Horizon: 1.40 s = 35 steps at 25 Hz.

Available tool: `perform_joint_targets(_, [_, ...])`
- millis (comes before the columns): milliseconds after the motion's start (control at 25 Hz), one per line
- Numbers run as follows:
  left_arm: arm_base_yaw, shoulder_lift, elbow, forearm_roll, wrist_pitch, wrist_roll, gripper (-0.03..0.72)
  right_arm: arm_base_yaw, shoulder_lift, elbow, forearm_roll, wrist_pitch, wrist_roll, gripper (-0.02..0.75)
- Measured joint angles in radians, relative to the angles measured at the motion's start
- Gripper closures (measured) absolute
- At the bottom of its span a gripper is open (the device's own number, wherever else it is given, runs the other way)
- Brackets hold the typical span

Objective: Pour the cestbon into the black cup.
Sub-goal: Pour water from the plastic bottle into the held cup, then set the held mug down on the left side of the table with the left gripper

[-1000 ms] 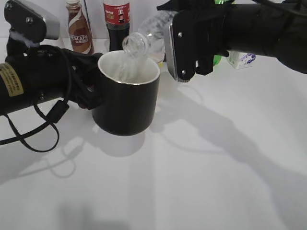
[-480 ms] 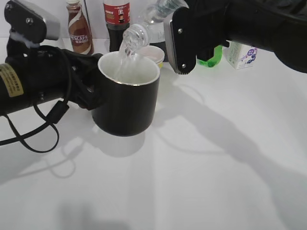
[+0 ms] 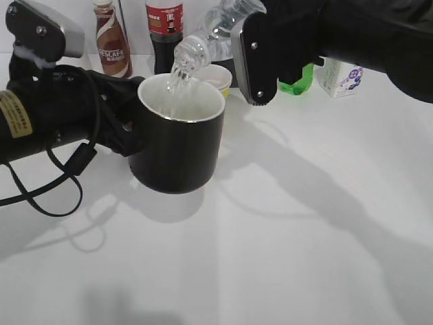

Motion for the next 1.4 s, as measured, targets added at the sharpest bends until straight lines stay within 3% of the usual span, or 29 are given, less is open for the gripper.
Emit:
perform_joint_targets(160, [0.000, 0.000, 0.000, 0.001, 0.002, 0.000, 0.655, 0.000, 0.000, -0.001, 0.003, 0.007, 0.078, 0.274])
perform_joint_targets(400, [0.000, 0.000, 0.000, 0.001, 0.001, 0.000, 0.655, 0.000, 0.000, -0.003, 0.005, 0.097, 0.440, 0.274])
perform_joint_targets(560, [0.000, 0.000, 0.000, -0.007, -0.013, 0.001, 0.655, 0.000, 0.000, -0.003, 0.002, 0.099, 0.878, 0.274])
perform_joint_targets(760, [0.028, 0.000, 0.002, -0.060, -0.060, 0.001, 0.655, -0.001, -0.007, -0.003, -0.094, 0.070, 1.526, 0.274])
perform_joint_targets(920, [0.124, 0.000, 0.002, -0.082, -0.125, 0.001, 0.655, -0.016, -0.010, -0.003, -0.114, 0.029, 1.753, 0.274])
perform_joint_targets(1160, [0.346, 0.030, 0.002, -0.175, -0.230, 0.001, 0.655, -0.120, -0.002, -0.003, -0.100, 0.027, 1.811, 0.274])
perform_joint_targets(1400, [0.515, 0.191, 0.002, -0.193, -0.429, 0.015, 0.655, -0.181, 0.018, 0.017, -0.091, 0.032, 1.824, 0.274])
